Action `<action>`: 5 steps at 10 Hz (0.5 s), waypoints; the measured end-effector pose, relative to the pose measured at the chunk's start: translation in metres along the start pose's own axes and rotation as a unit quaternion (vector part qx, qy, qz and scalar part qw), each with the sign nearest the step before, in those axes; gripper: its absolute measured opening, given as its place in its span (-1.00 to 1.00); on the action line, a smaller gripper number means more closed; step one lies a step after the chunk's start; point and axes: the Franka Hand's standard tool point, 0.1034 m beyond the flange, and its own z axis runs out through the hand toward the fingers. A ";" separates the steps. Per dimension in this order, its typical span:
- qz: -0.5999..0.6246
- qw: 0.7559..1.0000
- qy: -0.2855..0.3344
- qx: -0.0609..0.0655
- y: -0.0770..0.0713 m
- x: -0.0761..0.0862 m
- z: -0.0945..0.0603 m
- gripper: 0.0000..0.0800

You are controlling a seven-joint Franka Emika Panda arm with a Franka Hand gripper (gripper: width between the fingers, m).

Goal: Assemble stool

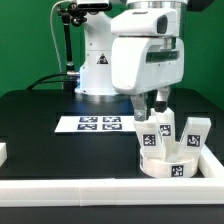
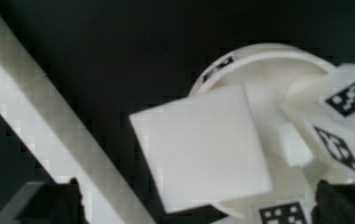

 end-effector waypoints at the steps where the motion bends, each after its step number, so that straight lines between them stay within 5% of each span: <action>1: -0.044 0.999 -0.006 -0.002 0.000 -0.002 0.002 0.62; 5: -0.101 0.995 -0.023 -0.005 0.000 -0.004 0.011 0.62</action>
Offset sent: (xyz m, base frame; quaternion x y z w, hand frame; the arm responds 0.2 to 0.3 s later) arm 0.0114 0.0106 -0.0127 -0.0073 -0.0082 -0.1483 0.9889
